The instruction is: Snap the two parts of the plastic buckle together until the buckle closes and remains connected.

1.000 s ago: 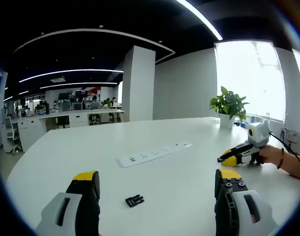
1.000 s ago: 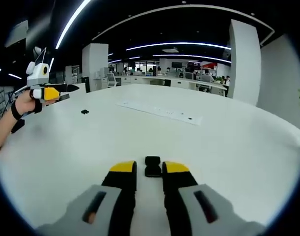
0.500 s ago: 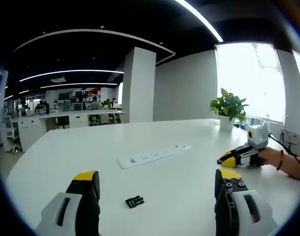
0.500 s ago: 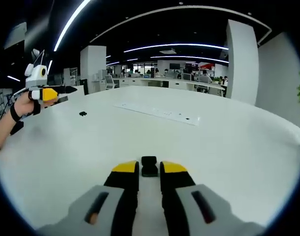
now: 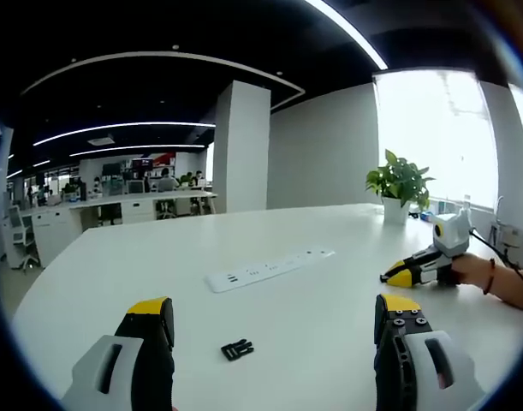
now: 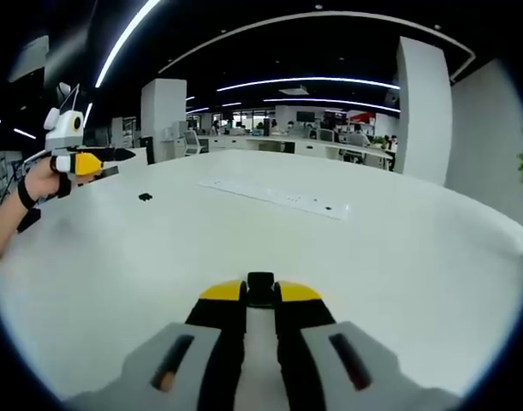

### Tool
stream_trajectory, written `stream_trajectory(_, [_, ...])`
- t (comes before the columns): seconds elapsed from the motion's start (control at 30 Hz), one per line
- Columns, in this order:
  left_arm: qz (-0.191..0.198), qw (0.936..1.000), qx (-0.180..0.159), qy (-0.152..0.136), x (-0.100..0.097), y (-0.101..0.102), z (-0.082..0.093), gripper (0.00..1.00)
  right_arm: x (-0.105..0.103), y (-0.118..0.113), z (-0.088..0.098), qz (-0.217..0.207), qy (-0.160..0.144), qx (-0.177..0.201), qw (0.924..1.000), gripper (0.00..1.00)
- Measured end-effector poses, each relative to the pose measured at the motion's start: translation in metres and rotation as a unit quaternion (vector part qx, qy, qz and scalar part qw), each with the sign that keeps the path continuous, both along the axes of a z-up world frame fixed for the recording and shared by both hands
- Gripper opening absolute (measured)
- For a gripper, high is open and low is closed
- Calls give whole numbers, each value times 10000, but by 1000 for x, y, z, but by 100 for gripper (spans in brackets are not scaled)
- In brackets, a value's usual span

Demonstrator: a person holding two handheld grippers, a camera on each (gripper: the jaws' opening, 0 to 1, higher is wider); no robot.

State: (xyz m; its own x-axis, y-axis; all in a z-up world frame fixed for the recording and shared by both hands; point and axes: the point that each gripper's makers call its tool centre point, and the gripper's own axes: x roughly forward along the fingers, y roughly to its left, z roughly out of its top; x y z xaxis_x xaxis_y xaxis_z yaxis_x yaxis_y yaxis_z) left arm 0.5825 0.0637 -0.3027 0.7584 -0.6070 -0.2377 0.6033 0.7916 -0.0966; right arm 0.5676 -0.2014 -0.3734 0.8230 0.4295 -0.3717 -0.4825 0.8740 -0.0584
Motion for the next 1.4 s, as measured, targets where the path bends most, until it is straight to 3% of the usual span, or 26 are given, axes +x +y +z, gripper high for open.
stream_trajectory(0.47, [-19,10000,-51,19,-2,-1,0,100,-1,1,0,24,2,23,10000,12])
stream_trajectory(1.4, [11,9994,106,324,0,3,-30,100,-4,5,0,177,35,12,9998,12])
